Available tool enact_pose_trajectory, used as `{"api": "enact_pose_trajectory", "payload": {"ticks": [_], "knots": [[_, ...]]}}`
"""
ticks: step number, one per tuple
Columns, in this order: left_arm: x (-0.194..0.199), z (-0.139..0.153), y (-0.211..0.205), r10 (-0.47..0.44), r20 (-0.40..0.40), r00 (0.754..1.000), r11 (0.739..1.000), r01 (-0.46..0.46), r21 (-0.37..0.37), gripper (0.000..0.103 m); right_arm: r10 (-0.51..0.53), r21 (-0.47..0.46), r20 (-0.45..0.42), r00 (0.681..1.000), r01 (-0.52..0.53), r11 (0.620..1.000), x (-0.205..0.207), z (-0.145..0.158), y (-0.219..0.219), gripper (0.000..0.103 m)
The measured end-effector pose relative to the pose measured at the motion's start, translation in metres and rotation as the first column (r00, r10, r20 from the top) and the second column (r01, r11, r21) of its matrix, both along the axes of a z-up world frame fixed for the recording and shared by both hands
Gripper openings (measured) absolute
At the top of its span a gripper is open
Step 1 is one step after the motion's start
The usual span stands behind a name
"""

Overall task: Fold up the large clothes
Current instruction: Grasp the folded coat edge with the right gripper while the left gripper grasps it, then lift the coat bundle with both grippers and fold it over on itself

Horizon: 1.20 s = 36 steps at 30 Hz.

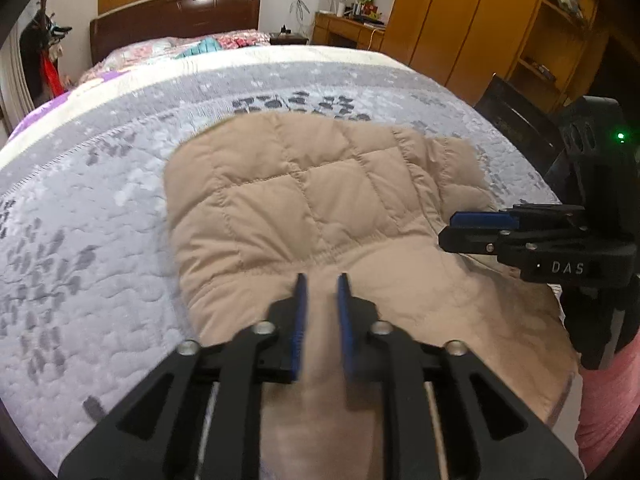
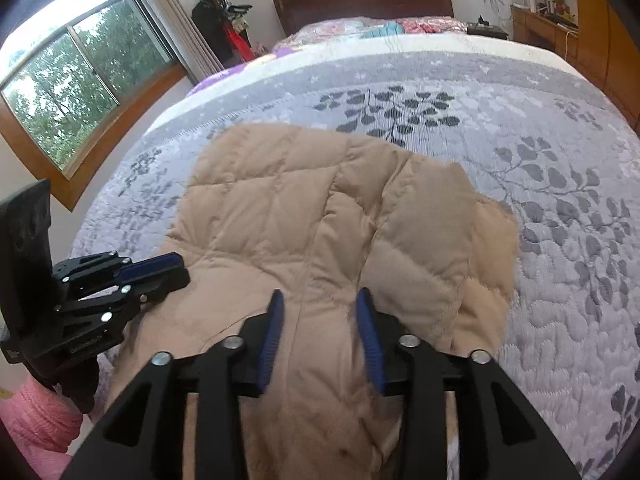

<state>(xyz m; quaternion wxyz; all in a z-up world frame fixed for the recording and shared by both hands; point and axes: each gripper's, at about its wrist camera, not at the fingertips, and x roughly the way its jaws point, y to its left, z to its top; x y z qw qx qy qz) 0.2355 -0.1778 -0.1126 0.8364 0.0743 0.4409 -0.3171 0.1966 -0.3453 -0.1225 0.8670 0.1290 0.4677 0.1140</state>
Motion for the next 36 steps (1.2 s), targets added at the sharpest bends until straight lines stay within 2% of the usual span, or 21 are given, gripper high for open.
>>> {"api": "enact_pose_trajectory", "payload": {"ticks": [2,4,8,10,11,13,18,24,29,36], "knots": [[-0.011,0.010,0.006,0.004,0.037,0.999,1.000,-0.005,0.015,0.037,-0.004,-0.016,0.030,1.000,0.004,1.000,-0.010,0.010,0.000,0.047],[-0.021,0.017,0.012,0.007,0.063,0.998,1.000,-0.008,0.025,0.040,-0.009,-0.020,0.050,0.999,0.010,1.000,-0.019,0.018,-0.002,0.050],[-0.028,0.019,0.028,0.025,0.058,0.998,0.999,-0.027,0.026,0.042,-0.033,0.012,0.073,0.997,0.033,0.999,-0.035,0.029,-0.015,0.056],[-0.028,0.017,0.037,0.037,0.050,0.998,0.999,-0.038,0.023,0.043,-0.055,0.018,0.078,0.995,0.054,0.998,-0.042,0.031,-0.022,0.066],[-0.029,0.017,0.043,0.046,0.039,0.998,0.999,-0.047,0.016,0.044,-0.067,0.025,0.080,0.995,0.065,0.998,-0.045,0.031,-0.026,0.068],[-0.030,0.017,0.051,0.057,0.020,0.998,0.998,-0.057,-0.001,0.047,-0.089,0.040,0.071,0.994,0.086,0.995,-0.050,0.029,-0.034,0.074],[-0.033,0.016,0.066,0.068,-0.005,0.998,0.997,-0.068,-0.027,0.054,-0.107,0.109,0.040,0.993,0.102,0.989,-0.059,0.019,-0.048,0.082],[-0.039,0.009,0.078,0.073,-0.024,0.997,0.996,-0.074,-0.045,0.061,-0.121,0.211,-0.004,0.993,0.119,0.970,-0.065,-0.002,-0.062,0.086],[-0.040,0.002,0.084,0.066,-0.054,0.996,0.994,-0.070,-0.083,0.068,-0.098,0.325,-0.033,0.995,0.104,0.940,-0.067,-0.022,-0.070,0.087],[-0.032,-0.010,0.087,0.036,-0.135,0.990,0.988,-0.056,-0.147,0.072,-0.084,0.432,-0.066,0.994,0.104,0.896,-0.064,-0.047,-0.075,0.089]]}}
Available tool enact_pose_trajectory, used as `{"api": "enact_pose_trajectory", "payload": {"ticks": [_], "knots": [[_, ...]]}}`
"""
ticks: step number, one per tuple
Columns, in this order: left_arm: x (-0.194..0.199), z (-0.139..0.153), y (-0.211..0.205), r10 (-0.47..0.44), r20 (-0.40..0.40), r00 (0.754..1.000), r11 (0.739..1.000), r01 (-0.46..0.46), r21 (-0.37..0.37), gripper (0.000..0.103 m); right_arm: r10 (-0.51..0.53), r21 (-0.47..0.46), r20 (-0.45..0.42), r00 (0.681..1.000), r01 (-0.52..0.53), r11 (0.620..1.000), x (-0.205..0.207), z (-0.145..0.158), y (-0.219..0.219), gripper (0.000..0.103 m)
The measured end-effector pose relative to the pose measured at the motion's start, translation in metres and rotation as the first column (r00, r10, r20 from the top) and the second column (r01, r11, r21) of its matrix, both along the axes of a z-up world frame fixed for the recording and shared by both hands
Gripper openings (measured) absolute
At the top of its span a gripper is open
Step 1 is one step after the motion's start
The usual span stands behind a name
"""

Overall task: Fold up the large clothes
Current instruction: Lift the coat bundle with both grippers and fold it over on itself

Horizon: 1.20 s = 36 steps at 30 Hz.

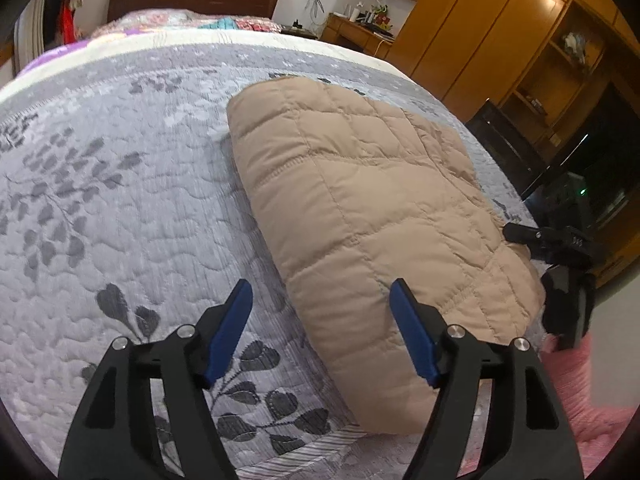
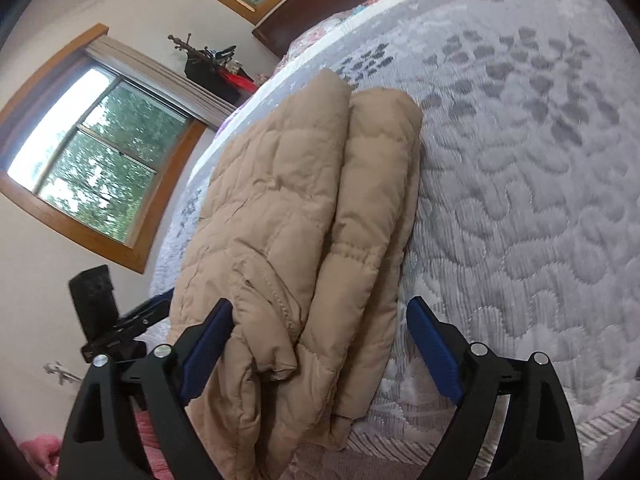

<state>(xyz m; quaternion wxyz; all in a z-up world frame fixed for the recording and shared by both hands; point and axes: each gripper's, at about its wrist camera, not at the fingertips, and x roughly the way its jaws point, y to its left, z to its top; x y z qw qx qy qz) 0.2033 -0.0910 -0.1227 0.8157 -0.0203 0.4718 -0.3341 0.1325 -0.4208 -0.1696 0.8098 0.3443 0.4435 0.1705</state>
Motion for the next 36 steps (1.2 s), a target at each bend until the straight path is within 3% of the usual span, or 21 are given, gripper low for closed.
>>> {"api": "enact_pose_trajectory", "payload": {"ticks": [13,20,27,31,36], "knots": [[0.022,-0.019,0.000,-0.044,-0.107,0.993,0.994,0.033,-0.101,0.081,0.057,0.069,-0.020,0.998,-0.056,0.996,0.009,-0.019,0.017,0.094],[0.041,-0.043,0.003,-0.108,-0.232,0.967,0.975,0.058,-0.214,0.088,0.078,0.092,-0.036,0.996,-0.075,0.993,0.015,-0.029,0.018,0.094],[0.043,-0.060,-0.015,-0.197,-0.304,0.932,0.947,0.101,-0.304,0.089,0.108,0.074,-0.026,0.994,-0.105,0.992,0.018,-0.032,0.032,0.098],[0.041,-0.057,-0.027,-0.200,-0.291,0.935,0.951,0.113,-0.289,0.086,0.123,0.080,-0.025,0.992,-0.121,0.989,0.020,-0.030,0.040,0.078],[0.034,-0.043,-0.031,-0.179,-0.227,0.957,0.956,0.115,-0.268,0.062,0.126,0.012,0.027,0.992,-0.127,0.992,0.016,-0.009,0.052,0.053]]}}
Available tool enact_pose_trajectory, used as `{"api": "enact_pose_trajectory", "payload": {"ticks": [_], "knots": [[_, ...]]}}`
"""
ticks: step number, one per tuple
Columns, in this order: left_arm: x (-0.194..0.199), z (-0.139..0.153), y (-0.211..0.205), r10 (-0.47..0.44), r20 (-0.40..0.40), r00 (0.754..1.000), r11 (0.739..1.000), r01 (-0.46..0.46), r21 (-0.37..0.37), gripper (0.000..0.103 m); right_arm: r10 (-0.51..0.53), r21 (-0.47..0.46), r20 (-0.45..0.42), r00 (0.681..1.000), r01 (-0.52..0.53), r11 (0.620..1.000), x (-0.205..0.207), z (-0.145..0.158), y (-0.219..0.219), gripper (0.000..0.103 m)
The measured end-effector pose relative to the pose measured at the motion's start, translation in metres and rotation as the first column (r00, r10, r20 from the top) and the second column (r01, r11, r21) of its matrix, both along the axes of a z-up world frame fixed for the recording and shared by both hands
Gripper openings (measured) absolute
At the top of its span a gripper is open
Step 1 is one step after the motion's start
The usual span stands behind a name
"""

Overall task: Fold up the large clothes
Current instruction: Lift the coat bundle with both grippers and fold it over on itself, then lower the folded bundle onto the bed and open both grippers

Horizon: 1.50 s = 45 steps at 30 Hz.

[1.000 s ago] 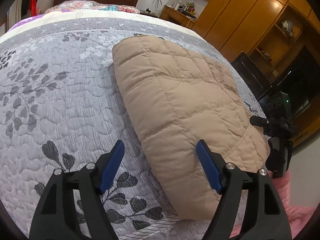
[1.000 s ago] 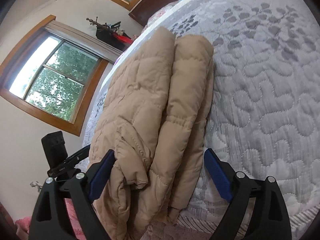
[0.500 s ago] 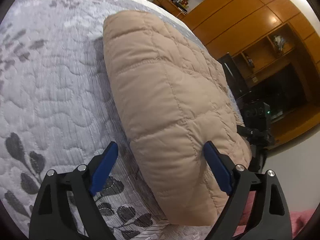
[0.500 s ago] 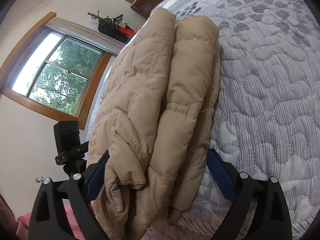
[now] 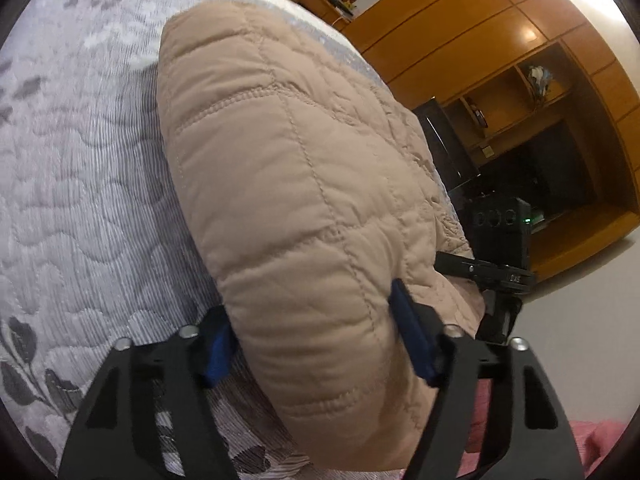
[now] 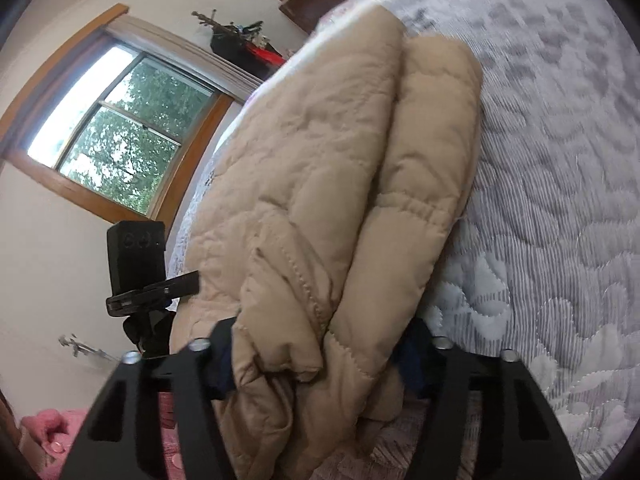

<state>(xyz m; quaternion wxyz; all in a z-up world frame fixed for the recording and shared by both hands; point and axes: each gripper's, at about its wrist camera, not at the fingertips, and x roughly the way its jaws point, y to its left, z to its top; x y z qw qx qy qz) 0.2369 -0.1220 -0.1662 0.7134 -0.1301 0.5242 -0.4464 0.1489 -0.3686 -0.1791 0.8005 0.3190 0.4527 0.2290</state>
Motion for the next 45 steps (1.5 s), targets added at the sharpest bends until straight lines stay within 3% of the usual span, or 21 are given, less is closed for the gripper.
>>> {"api": "enact_pose_trajectory", "payload": {"ticks": [4,11,21,27,30,33,37,45], "knots": [[-0.003,0.014,0.000,0.027,0.049,0.998,1.000,-0.026,-0.006,0.055,0.014,-0.081,0.058,0.998,-0.009,0.997,0.001,0.028,0.017,0.046],[0.007,0.052,0.020,0.092,0.136,0.986,0.995,-0.085,-0.060,0.052,0.070,-0.185,0.161,0.984,-0.039,0.982,0.029,0.082,0.042,0.044],[0.059,0.097,0.058,0.242,0.296,0.924,0.970,-0.229,-0.079,0.052,0.166,-0.318,0.255,0.953,-0.080,0.945,0.131,0.127,0.095,0.044],[0.108,0.088,0.072,0.302,0.343,0.890,0.952,-0.300,-0.060,0.052,0.180,-0.337,0.241,0.954,-0.092,0.937,0.198,0.103,0.106,0.044],[0.135,0.071,0.081,0.323,0.313,0.893,0.944,-0.326,-0.044,0.052,0.180,-0.318,0.202,0.963,-0.109,0.942,0.227,0.079,0.109,0.044],[0.154,0.049,0.088,0.321,0.253,0.913,0.944,-0.329,-0.009,0.053,0.183,-0.305,0.137,0.973,-0.134,0.943,0.242,0.052,0.112,0.045],[0.165,0.027,0.101,0.320,0.173,0.931,0.947,-0.321,-0.027,0.061,0.184,-0.249,0.112,0.977,-0.152,0.957,0.241,0.030,0.103,0.057],[0.143,0.039,0.108,0.320,0.198,0.926,0.939,-0.338,0.064,0.074,0.158,-0.212,0.108,0.982,-0.133,0.968,0.198,0.035,0.065,0.074]]}}
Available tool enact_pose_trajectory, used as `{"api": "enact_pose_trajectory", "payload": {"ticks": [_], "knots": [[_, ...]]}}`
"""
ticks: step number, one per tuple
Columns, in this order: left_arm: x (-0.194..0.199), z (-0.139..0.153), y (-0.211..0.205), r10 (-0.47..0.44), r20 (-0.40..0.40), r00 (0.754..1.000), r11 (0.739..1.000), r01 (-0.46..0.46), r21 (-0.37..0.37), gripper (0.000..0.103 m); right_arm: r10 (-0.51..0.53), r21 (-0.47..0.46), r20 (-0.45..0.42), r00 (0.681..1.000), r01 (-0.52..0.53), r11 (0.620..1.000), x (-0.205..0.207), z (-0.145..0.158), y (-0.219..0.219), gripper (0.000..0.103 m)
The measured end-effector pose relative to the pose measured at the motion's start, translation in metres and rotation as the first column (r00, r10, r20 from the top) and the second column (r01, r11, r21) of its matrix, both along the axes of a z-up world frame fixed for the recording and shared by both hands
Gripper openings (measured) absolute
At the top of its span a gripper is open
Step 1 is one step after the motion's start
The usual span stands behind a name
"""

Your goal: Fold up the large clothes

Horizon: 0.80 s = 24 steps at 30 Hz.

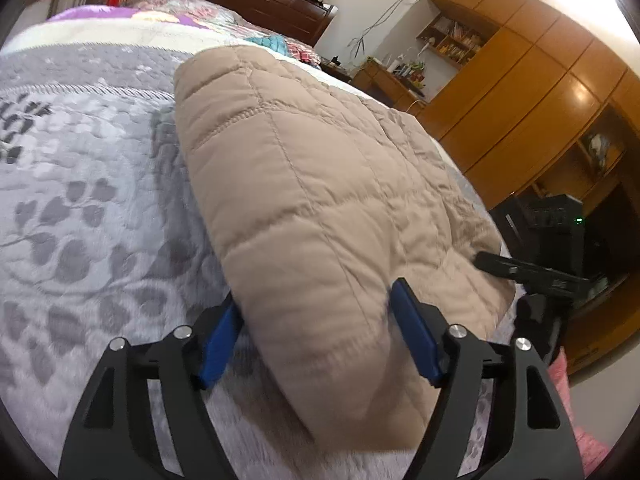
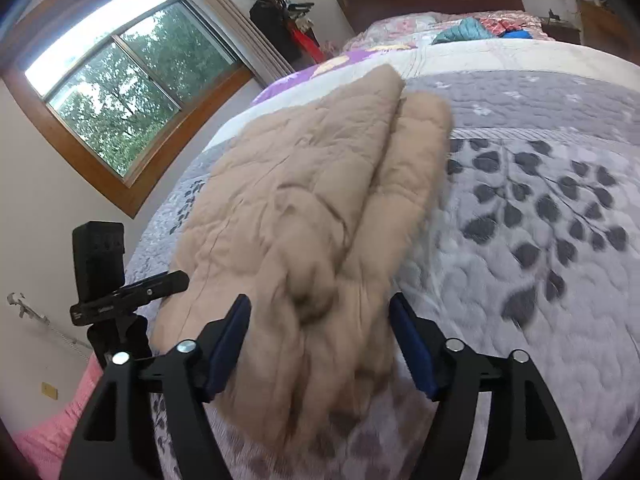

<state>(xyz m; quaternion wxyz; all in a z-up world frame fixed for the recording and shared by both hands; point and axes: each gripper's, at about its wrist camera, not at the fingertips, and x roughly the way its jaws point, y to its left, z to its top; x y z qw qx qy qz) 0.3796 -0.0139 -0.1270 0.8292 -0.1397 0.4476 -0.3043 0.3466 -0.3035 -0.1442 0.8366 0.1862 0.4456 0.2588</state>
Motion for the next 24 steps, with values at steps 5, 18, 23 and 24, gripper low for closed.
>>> {"api": "enact_pose_trajectory", "payload": {"ticks": [5,18,23,24], "knots": [[-0.026,0.013,0.006,-0.009,0.048,0.999,1.000,0.008,0.030,0.077,-0.025,-0.003,0.023,0.999,0.025,1.000,-0.036,0.001,-0.022,0.074],[-0.056,0.010,0.009,0.037,0.079,0.996,0.989,-0.048,0.139,0.078,-0.105,-0.051,-0.032,0.994,0.103,0.993,-0.051,-0.006,-0.030,0.074],[-0.078,0.034,0.011,0.094,0.111,0.989,0.976,-0.113,0.187,0.086,-0.166,-0.183,0.048,0.985,0.172,0.968,-0.088,0.026,-0.017,0.097],[-0.086,0.038,0.012,0.102,0.118,0.988,0.975,-0.123,0.187,0.090,-0.170,-0.203,0.065,0.983,0.180,0.962,-0.095,0.030,-0.013,0.099]]}}
